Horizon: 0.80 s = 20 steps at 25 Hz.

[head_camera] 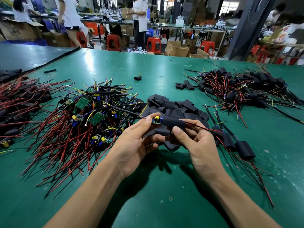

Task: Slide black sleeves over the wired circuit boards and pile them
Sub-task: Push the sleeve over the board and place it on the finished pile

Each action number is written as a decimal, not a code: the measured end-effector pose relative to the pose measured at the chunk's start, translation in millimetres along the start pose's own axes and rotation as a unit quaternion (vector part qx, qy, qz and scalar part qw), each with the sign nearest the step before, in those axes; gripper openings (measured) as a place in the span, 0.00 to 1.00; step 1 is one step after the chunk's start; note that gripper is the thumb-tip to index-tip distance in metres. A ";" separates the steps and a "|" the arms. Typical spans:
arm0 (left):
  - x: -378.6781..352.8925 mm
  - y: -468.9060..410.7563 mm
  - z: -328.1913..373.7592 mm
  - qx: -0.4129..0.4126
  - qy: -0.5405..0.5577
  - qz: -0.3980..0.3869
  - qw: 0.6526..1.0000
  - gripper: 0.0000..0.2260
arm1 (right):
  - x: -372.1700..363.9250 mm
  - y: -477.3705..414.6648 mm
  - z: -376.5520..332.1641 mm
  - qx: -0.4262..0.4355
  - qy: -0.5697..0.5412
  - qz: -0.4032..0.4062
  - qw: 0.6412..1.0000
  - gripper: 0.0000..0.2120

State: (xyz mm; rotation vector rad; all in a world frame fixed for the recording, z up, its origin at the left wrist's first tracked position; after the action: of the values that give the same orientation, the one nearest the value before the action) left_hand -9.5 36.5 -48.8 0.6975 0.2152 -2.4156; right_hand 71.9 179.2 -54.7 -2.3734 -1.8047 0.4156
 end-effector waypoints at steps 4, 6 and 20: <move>-0.4 -0.2 1.1 -0.005 0.008 0.003 1.000 0.15 | -4.3 0.0 -1.2 -0.002 -0.014 -0.022 1.000 0.13; 0.8 0.2 1.7 -0.007 -0.003 0.015 1.000 0.16 | -4.6 0.3 0.0 -0.011 -0.012 -0.021 1.000 0.14; -6.4 2.0 1.8 -0.023 -0.069 0.018 0.997 0.12 | -8.7 -0.8 0.9 -0.100 -0.129 -0.004 0.987 0.19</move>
State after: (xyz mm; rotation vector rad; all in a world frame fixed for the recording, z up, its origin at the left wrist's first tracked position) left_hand -4.8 37.7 -43.8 0.5062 0.1995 -2.4050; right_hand 68.7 171.0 -54.1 -2.5430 -2.0537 0.5909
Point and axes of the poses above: each hand's wrist, its own y-axis away from the middle knuckle, its own x-axis out of the back of the hand, z = x × y, the point moved 3 cm from there along -y, towards the middle knuckle, and after that the axes turned 13 degrees about -z, right-handed, at the moved point
